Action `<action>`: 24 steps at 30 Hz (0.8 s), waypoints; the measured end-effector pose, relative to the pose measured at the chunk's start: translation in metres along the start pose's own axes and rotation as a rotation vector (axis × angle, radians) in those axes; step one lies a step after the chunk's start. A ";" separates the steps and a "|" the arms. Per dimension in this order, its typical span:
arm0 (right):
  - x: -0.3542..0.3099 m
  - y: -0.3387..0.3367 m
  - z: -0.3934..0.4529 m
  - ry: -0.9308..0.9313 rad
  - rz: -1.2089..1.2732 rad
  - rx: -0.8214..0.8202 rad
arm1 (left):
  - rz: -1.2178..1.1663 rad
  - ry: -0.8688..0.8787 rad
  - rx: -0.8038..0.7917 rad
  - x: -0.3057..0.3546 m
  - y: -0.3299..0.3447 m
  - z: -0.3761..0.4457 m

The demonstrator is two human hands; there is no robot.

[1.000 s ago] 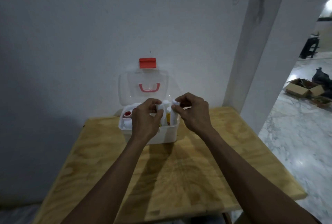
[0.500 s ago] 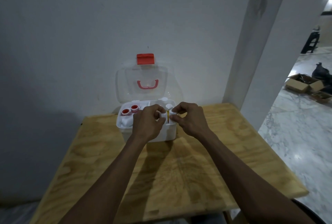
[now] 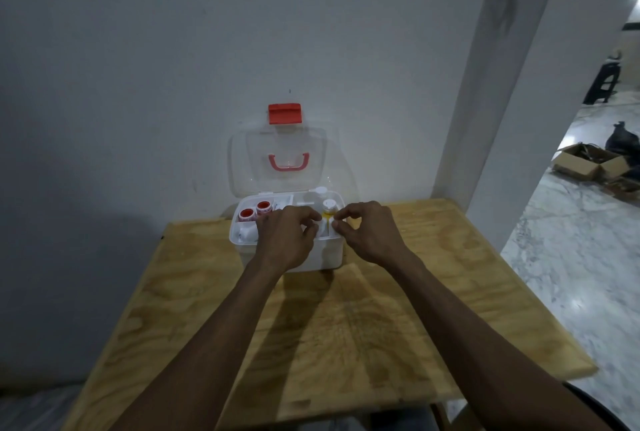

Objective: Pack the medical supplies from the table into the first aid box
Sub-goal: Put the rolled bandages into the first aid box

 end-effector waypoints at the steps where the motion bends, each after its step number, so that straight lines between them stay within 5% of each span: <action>1: 0.000 0.000 0.000 0.001 -0.003 0.000 | -0.009 -0.003 0.002 -0.001 0.000 -0.001; 24: -0.003 -0.016 0.000 -0.014 0.087 0.055 | -0.109 -0.067 0.021 -0.003 -0.022 -0.010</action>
Point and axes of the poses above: each hand's wrist, its own z-axis towards the middle knuckle, its own y-axis out of the palm, x = y × z, the point moved 10 cm from there along z, towards the middle knuckle, and after that the axes turned 4 degrees about -y, right-handed, at the moved point
